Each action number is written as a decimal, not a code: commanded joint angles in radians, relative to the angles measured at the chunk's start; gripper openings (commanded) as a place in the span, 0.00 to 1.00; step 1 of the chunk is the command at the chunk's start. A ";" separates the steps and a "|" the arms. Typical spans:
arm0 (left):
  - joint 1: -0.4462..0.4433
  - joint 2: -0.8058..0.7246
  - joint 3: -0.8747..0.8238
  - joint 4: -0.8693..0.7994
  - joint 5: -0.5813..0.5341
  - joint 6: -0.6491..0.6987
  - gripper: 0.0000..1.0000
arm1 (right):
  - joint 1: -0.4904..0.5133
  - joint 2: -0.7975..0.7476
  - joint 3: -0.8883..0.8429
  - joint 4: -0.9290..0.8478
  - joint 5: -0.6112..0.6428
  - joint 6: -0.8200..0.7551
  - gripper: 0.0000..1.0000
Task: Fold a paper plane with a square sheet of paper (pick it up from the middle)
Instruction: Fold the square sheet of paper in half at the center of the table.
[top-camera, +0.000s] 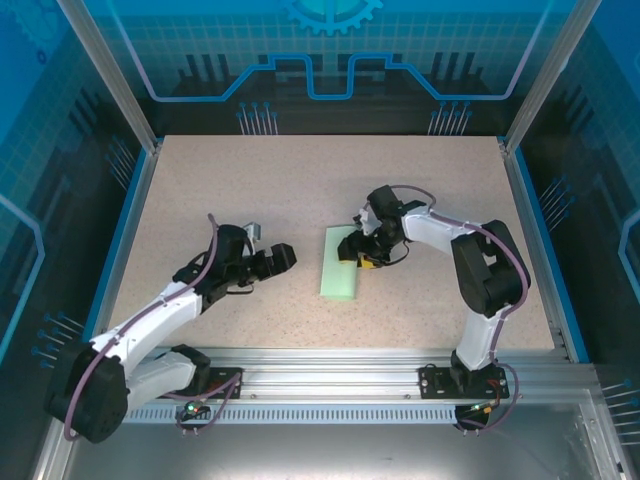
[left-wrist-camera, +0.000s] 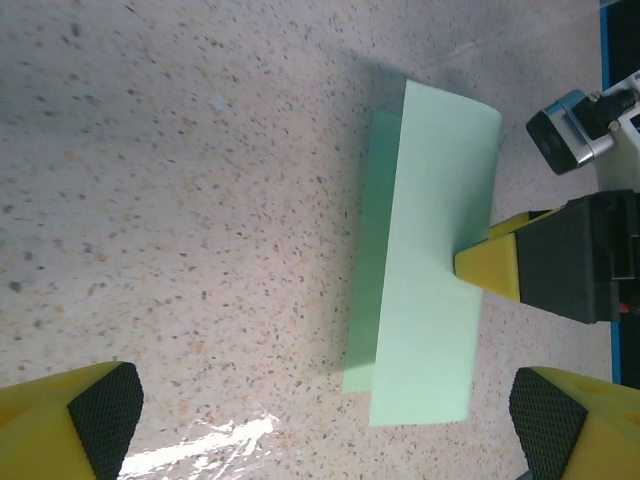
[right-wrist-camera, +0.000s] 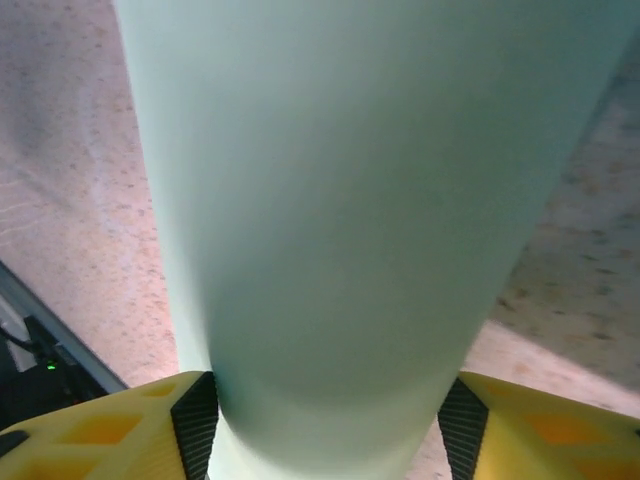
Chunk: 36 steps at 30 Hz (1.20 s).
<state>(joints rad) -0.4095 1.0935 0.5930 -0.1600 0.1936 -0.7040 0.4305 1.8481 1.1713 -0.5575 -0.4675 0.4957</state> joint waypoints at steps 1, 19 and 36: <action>-0.026 0.060 0.061 0.016 0.027 -0.012 0.98 | -0.009 0.002 0.001 -0.096 0.101 -0.038 0.67; -0.072 0.330 0.223 0.076 0.038 0.008 0.89 | 0.059 0.035 0.044 -0.093 0.252 0.073 0.72; -0.072 0.329 0.204 0.085 0.035 0.018 0.85 | 0.062 0.032 0.032 -0.085 0.281 0.130 0.75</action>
<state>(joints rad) -0.4763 1.4269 0.7830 -0.0845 0.2081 -0.7048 0.5030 1.9022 1.2308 -0.6357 -0.1944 0.6022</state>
